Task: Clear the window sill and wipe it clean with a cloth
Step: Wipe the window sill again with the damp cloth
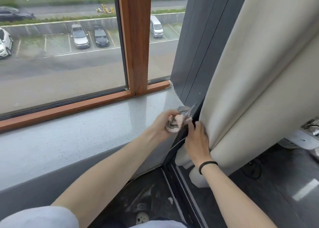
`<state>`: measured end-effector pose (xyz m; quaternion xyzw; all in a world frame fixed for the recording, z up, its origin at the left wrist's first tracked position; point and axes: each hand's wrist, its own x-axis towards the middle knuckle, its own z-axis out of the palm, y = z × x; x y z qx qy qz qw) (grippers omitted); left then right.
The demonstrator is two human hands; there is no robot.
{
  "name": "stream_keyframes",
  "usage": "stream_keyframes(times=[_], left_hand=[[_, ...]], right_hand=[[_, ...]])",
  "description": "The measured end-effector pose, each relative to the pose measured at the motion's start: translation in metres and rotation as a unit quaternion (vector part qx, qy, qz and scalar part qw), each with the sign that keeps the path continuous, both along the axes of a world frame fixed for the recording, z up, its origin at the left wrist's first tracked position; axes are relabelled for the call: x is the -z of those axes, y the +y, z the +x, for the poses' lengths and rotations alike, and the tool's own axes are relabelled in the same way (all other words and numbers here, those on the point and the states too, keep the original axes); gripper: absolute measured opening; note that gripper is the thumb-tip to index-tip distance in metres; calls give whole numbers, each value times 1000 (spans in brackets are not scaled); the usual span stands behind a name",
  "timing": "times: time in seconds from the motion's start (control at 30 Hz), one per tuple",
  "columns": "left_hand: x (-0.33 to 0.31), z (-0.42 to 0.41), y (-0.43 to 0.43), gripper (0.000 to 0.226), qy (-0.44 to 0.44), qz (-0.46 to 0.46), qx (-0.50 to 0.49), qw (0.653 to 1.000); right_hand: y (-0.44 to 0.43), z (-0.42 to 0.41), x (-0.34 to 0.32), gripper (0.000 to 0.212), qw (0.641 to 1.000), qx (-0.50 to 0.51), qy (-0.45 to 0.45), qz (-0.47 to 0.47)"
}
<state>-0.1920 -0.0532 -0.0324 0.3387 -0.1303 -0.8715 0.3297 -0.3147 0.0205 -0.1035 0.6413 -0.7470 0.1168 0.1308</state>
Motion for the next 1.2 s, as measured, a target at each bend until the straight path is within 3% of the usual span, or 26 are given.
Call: stream_keyframes(times=[0.03,0.07,0.1,0.13,0.17,0.3,0.33,0.47,0.53,0.6,0.67,0.77,0.83,0.93,1.0,1.1,1.13,1.2], left_hand=[[-4,7,-11,12,-125,-96,-1,988],[-3,14,-24,9,-265,-215,6,940],[-1,21,-34,9,-397,-334,24,855],[5,27,-42,13,-505,-430,50,747],[14,30,-46,17,-574,-489,81,651],[61,14,-11,32,-617,-650,181,406],[70,8,-3,38,-607,-682,174,370],[81,30,-36,41,-570,-711,161,380],[81,61,-71,41,-624,-668,133,384],[78,86,-90,33,-688,-594,82,409],[71,89,-76,32,-658,-613,98,427],[73,94,-30,43,-535,-743,171,363],[66,108,-45,41,-557,-738,183,336],[50,108,-81,37,-681,-627,141,351],[50,95,-68,35,-645,-656,156,360],[68,93,-34,46,-515,-751,239,336],[65,99,-46,47,-531,-743,241,327],[55,107,-86,43,-650,-648,179,355]], right_hand=[[-5,2,0,60,999,-36,-9,-32],[-11,5,0,60,997,-61,-13,-48],[-17,10,-2,59,996,-74,-21,-51],[-21,15,-1,56,995,-78,-29,-51],[-25,20,0,52,995,-77,-35,-48],[-27,32,6,40,994,-66,-78,-48],[-29,32,7,43,993,-59,-88,-49],[-28,23,11,48,998,-33,-38,-31],[-25,21,14,44,999,-25,-30,1],[-23,22,16,51,999,-12,-41,22],[-20,24,18,63,998,-2,-44,44],[-18,24,17,69,996,-15,-38,77],[-17,24,16,70,995,-22,-40,89],[-13,22,15,71,994,-23,-42,95],[-12,22,15,71,993,-26,-55,97],[-12,24,13,75,991,-40,-71,104],[-13,24,12,75,990,-47,-76,108],[-13,25,11,73,988,-61,-89,107]])
